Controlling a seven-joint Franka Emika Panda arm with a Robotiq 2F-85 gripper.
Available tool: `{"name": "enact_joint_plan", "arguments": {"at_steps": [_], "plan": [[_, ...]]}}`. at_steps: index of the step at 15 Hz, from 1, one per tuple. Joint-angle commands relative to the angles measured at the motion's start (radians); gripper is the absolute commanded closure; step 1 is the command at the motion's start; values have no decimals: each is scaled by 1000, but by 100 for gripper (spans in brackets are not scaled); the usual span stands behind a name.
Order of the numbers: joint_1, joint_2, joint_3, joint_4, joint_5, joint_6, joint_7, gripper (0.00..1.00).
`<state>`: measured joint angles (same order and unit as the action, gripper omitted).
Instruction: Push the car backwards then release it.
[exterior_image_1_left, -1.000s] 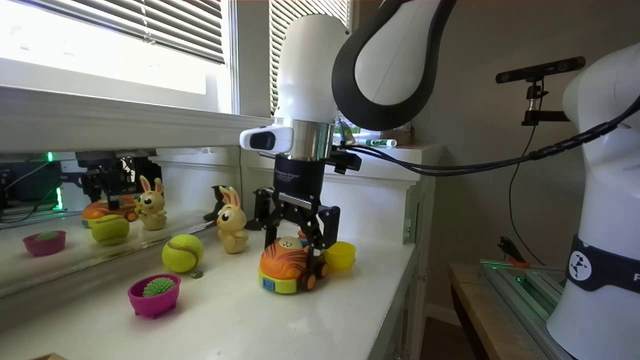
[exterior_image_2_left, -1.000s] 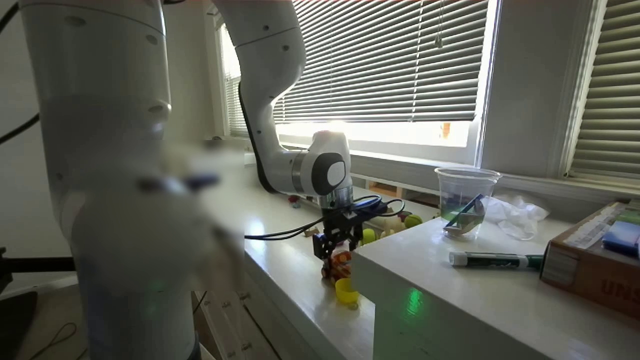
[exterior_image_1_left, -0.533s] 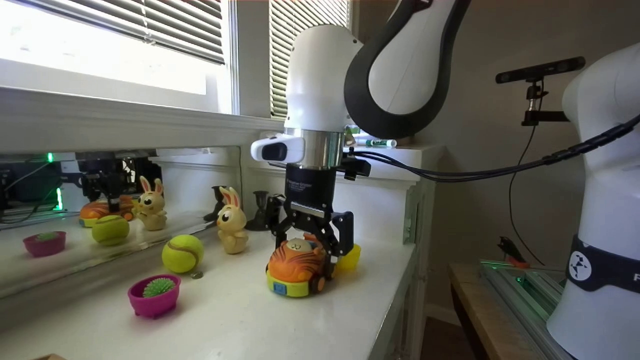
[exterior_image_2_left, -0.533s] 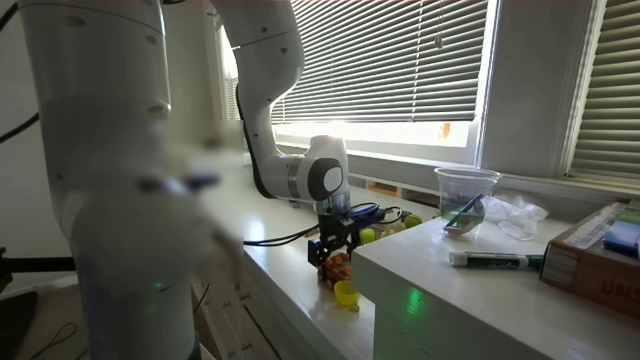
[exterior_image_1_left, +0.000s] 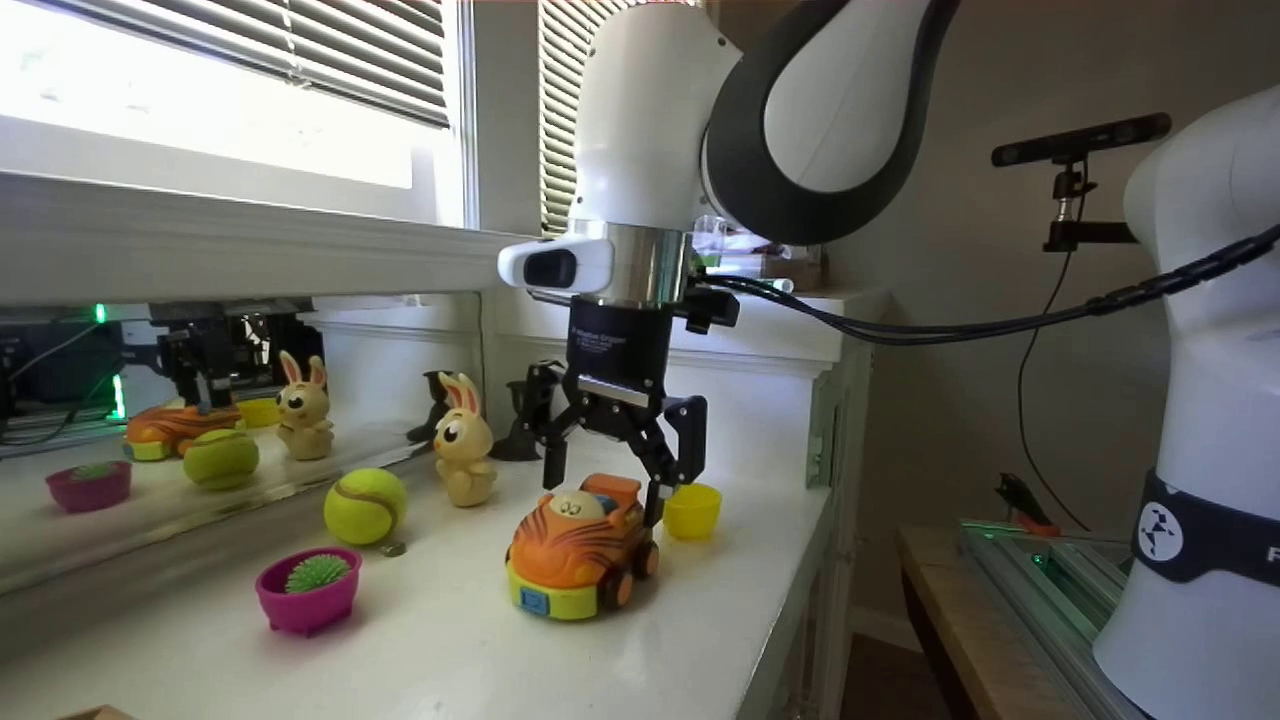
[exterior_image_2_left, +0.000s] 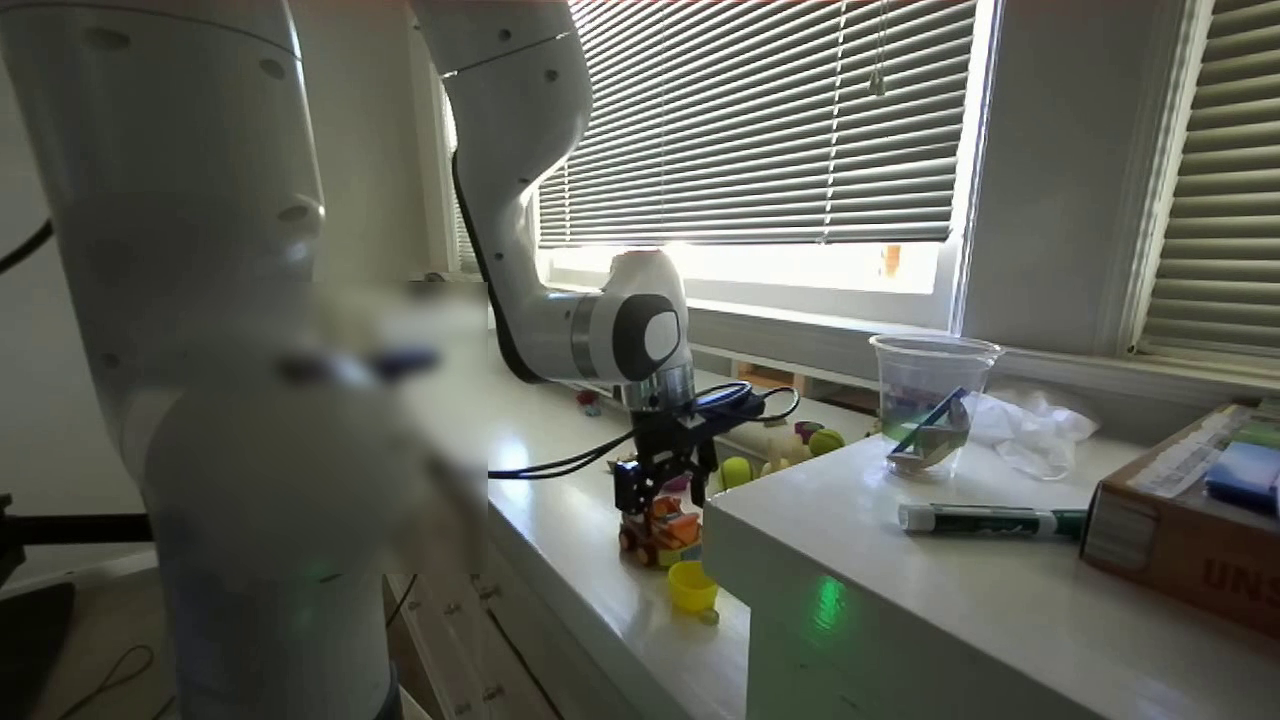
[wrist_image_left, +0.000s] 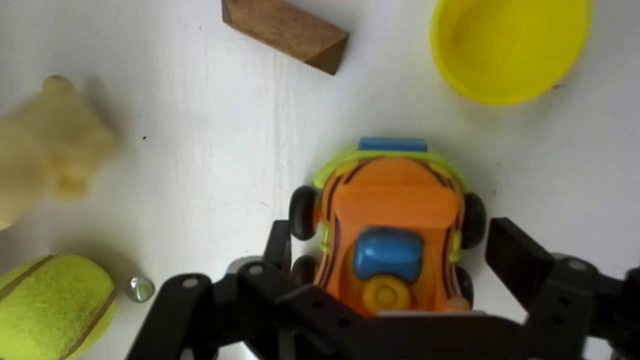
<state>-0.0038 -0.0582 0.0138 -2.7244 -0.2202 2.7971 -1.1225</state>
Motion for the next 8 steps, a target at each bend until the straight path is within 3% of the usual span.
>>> {"name": "enact_joint_plan", "arguments": {"at_steps": [1, 8], "plan": [[23, -101, 4, -31, -8, -67, 33, 0], [78, -183, 17, -12, 22, -160, 134, 0]]}}
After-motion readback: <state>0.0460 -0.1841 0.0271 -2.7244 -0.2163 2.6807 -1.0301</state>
